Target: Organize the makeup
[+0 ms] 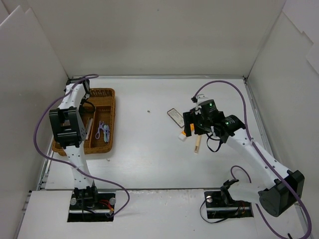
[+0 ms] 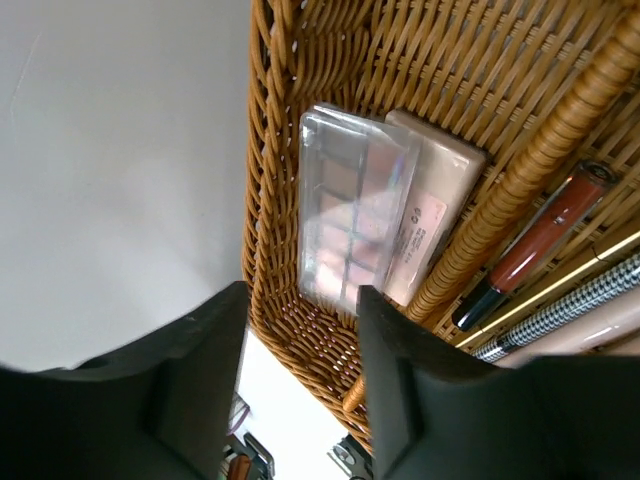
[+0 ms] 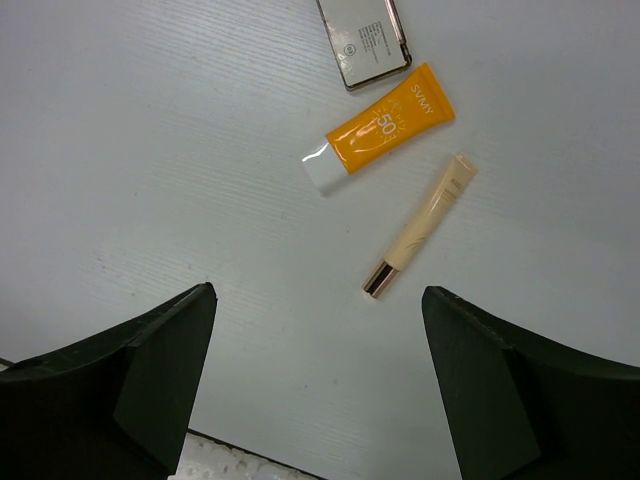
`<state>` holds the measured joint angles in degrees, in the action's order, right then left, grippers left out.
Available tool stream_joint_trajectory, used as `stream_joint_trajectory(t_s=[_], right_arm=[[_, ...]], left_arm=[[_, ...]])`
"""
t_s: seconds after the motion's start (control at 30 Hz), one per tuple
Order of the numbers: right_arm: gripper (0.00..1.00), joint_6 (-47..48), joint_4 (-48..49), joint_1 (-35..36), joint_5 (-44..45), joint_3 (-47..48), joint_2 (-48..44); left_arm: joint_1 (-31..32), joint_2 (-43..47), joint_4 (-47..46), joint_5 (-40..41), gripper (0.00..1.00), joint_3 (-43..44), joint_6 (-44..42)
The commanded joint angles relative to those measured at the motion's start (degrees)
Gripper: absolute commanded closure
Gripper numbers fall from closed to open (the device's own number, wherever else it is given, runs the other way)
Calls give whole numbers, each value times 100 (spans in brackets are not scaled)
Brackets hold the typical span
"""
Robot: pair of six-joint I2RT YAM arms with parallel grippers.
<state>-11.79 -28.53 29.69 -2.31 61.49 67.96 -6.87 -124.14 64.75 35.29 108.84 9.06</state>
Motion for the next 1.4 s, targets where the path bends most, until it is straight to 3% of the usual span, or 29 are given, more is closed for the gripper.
stream_joint_trajectory(t_s=[0.0,0.17,0.27,0.4,0.47,0.6,0.8,1.03,1.37], right_arm=[[19,98,41,10,213,284,94],[20,256,41,19,608,477,339],[20,528,76,10,731,697,699],[21,1308,155,-25,662,1065,1367],[20,1477,234,-164,364,1163,1789],[18,1811,366,-421,-497,1496,2510],[16,2155,454,-684,-814,2119,3600],[13,2199,437,-798,-1026,2771,4689],[14,2067,208,-798,-807,3368,5508]], left_arm=[[-51,390,3,224,54,41,60],[19,793,29,-13,44,147,289],[247,1258,-120,-355,32,155,404],[529,1962,-445,-1792,20,86,552],[616,2426,-786,-2488,17,-150,675],[907,3140,-1307,-3833,2,-801,957],[1258,3984,-1632,-4740,1,-1619,1159],[1364,4564,-1703,-4856,1,-2217,1151],[1416,4767,-1764,-4962,1,-2516,1124]])
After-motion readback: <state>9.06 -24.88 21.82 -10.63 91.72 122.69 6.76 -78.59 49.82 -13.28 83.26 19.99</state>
